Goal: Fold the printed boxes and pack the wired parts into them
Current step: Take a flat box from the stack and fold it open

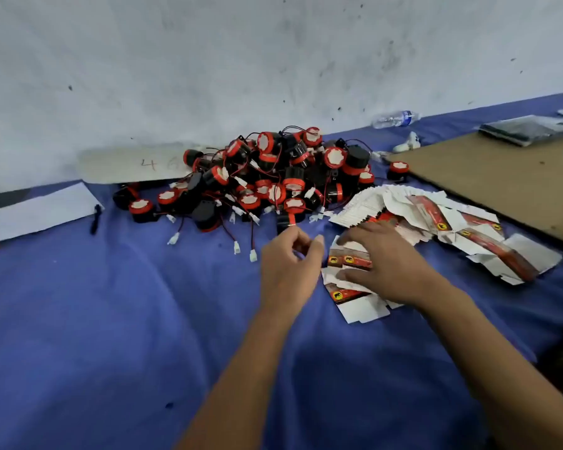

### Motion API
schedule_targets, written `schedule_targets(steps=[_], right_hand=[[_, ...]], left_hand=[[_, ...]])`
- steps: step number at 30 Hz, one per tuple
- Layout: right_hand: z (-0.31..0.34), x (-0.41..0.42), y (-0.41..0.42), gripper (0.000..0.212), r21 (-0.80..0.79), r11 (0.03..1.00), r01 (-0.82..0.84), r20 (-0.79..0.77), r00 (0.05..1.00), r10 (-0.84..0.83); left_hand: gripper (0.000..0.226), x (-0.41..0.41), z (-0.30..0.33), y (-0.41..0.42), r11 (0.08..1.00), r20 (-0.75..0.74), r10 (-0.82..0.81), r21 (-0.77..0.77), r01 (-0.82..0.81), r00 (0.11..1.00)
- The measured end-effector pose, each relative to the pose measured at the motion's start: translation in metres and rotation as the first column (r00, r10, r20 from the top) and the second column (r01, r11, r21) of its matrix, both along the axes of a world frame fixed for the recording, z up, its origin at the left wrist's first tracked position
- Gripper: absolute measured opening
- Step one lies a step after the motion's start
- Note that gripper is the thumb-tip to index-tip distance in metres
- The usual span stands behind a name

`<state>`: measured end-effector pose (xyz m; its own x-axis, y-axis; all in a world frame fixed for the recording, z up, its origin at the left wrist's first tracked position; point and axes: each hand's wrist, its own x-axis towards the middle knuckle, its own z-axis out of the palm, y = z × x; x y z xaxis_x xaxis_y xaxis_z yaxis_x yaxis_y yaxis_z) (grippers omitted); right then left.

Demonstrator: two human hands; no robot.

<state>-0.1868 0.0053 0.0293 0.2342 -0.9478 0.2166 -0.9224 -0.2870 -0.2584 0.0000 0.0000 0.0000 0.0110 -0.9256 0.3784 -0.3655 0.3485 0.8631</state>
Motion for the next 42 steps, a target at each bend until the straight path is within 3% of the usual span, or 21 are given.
schedule_targets(steps=[3, 5, 7, 12, 16, 18, 23, 31, 33, 35, 36, 38, 40, 42], right_hand=[[-0.018, 0.001, -0.015, 0.101, 0.131, 0.99, 0.042, -0.129, 0.991, -0.025], [-0.029, 0.009, -0.023, 0.111, 0.2, 0.979, 0.047, -0.163, 0.987, -0.014], [-0.036, 0.015, -0.033, 0.111, 0.213, 0.976, 0.037, -0.157, 0.988, -0.003], [-0.041, 0.036, -0.05, 0.106, 0.205, 0.977, -0.058, -0.033, 0.997, 0.066], [-0.045, 0.033, -0.052, 0.106, 0.145, 0.989, -0.041, -0.022, 0.999, 0.045], [-0.047, 0.026, -0.051, 0.106, 0.124, 0.992, 0.002, -0.058, 0.998, 0.005], [-0.044, 0.02, -0.052, 0.101, 0.083, 0.995, -0.052, 0.056, 0.997, 0.048], [-0.025, 0.025, -0.051, 0.096, -0.005, 0.995, -0.1, 0.078, 0.992, 0.1], [-0.015, 0.033, -0.048, 0.091, -0.103, 0.984, -0.144, 0.133, 0.979, 0.157], [-0.003, 0.043, -0.044, 0.085, -0.215, 0.956, -0.197, 0.232, 0.941, 0.246], [0.003, 0.052, -0.042, 0.082, -0.264, 0.938, -0.226, 0.284, 0.911, 0.299], [0.012, 0.075, -0.038, 0.079, -0.347, 0.894, -0.282, 0.382, 0.828, 0.41], [0.016, 0.105, -0.035, 0.078, -0.401, 0.85, -0.342, 0.443, 0.739, 0.507], [0.013, 0.137, -0.034, 0.082, -0.405, 0.817, -0.41, 0.463, 0.679, 0.57]], left_hand=[[0.041, 0.008, -0.03, 0.009, 0.987, 0.117, 0.144, -0.094, -0.133, 0.983], [0.039, 0.017, -0.044, 0.017, 0.979, 0.085, 0.179, -0.112, -0.169, 0.98], [0.033, 0.023, -0.047, 0.018, 0.972, 0.063, 0.217, -0.106, -0.21, 0.974], [0.028, 0.022, -0.044, 0.003, 0.962, 0.02, 0.251, 0.102, -0.252, 0.968], [0.029, 0.002, -0.031, -0.018, 0.961, -0.018, 0.186, 0.21, -0.178, 0.982], [0.035, -0.014, -0.025, -0.025, 0.966, -0.008, 0.166, 0.204, -0.161, 0.986], [0.038, -0.034, -0.015, -0.04, 0.951, -0.068, 0.145, 0.286, -0.12, 0.987], [0.039, -0.021, -0.02, -0.048, 0.929, -0.072, 0.191, 0.337, -0.156, 0.979], [0.045, -0.013, -0.016, -0.048, 0.906, -0.167, 0.182, 0.411, -0.1, 0.969], [0.049, -0.004, -0.008, -0.047, 0.862, -0.429, 0.156, 0.499, 0.09, 0.89], [0.05, 0.004, -0.004, -0.047, 0.822, -0.576, 0.121, 0.515, 0.243, 0.809], [0.057, 0.023, 0.003, -0.042, 0.72, -0.811, 0.002, 0.407, 0.562, 0.585], [0.062, 0.048, 0.006, -0.034, 0.674, -0.937, -0.001, 0.258, 0.693, 0.349], [0.056, 0.075, 0.002, -0.029, 0.71, -0.974, -0.019, 0.148, 0.688, 0.228]])
